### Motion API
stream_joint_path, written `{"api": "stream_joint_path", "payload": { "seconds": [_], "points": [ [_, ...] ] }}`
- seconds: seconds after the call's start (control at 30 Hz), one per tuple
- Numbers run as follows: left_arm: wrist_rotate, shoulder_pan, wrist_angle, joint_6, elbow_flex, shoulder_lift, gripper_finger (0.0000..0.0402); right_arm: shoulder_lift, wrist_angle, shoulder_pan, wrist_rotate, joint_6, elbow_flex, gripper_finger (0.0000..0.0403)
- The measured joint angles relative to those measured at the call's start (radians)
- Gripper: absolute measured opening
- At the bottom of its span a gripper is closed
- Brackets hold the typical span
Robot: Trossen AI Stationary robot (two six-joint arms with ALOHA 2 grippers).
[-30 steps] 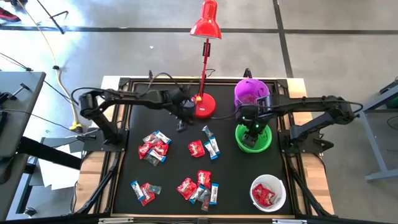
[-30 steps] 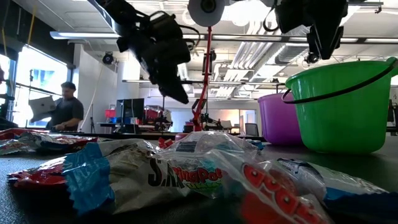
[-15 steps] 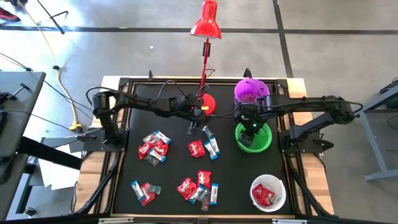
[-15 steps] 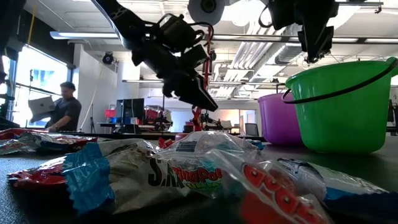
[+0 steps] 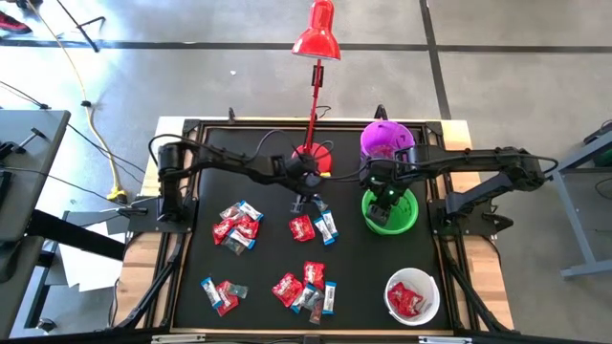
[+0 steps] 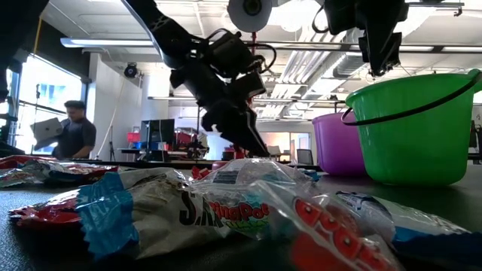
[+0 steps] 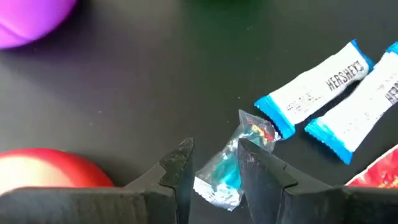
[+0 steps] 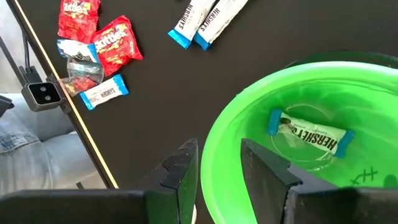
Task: Organize candy in baskets
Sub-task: Put the blue gummy into the violet bucket
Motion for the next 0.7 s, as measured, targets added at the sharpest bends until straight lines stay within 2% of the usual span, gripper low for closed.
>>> {"api": "stream_joint_path", "payload": {
  "seconds": [0.5,0.7],
  "points": [
    [0.003,-0.009,-0.035,0.017,0.0,0.011,0.0106,0.0,0.0,0.0,0.0,-0.046,0.0,0.0116],
    [0.007,-0.011,-0.022,0.017,0.002,0.066,0.0106,0.0,0.002,0.0,0.0,-0.048,0.0,0.0116]
  ]
}}
